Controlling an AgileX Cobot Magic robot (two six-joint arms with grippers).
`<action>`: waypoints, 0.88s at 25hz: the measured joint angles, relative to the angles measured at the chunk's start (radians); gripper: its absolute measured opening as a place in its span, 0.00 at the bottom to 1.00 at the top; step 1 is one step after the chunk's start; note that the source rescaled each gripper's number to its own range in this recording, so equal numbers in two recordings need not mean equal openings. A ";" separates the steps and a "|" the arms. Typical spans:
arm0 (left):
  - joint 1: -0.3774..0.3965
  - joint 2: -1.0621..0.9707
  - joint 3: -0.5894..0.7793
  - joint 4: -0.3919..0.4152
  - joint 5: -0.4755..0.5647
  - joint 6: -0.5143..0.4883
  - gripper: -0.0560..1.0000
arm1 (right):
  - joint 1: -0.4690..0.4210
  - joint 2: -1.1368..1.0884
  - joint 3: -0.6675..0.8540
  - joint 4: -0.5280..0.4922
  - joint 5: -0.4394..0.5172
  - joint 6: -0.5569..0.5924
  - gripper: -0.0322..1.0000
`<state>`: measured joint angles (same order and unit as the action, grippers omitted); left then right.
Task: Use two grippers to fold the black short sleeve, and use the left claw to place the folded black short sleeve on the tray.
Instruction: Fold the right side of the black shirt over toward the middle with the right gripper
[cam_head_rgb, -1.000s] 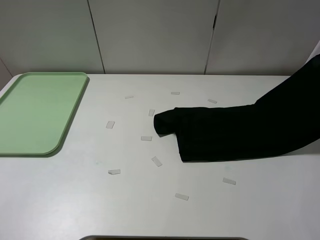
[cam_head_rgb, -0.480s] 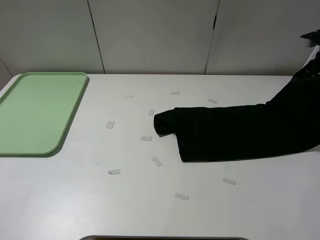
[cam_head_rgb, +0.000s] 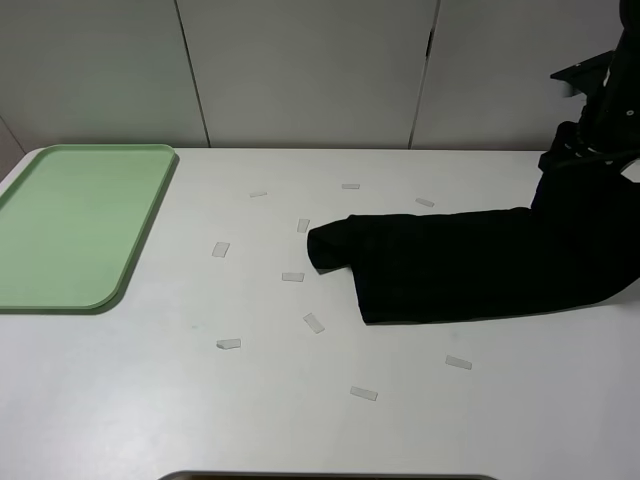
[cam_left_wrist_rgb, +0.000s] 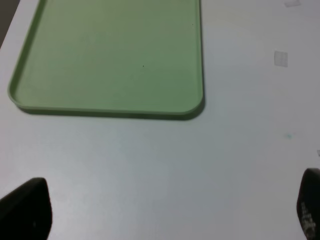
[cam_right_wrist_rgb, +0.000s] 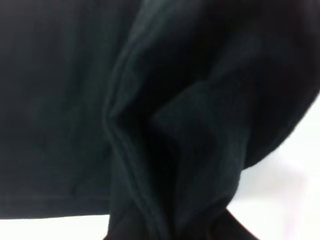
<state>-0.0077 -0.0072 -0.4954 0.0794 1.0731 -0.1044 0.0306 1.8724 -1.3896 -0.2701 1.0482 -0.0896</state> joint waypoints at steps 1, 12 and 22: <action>0.000 0.000 0.000 0.000 0.000 0.000 0.98 | 0.009 0.000 0.000 0.000 0.000 0.004 0.15; 0.000 0.000 0.000 0.000 0.000 0.000 0.98 | 0.047 0.017 0.000 0.024 -0.014 0.038 0.15; 0.000 0.000 0.000 0.000 0.000 0.000 0.98 | 0.089 0.048 0.000 0.096 -0.046 0.044 0.81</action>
<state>-0.0077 -0.0072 -0.4954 0.0794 1.0731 -0.1044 0.1196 1.9203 -1.3896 -0.1744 1.0021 -0.0455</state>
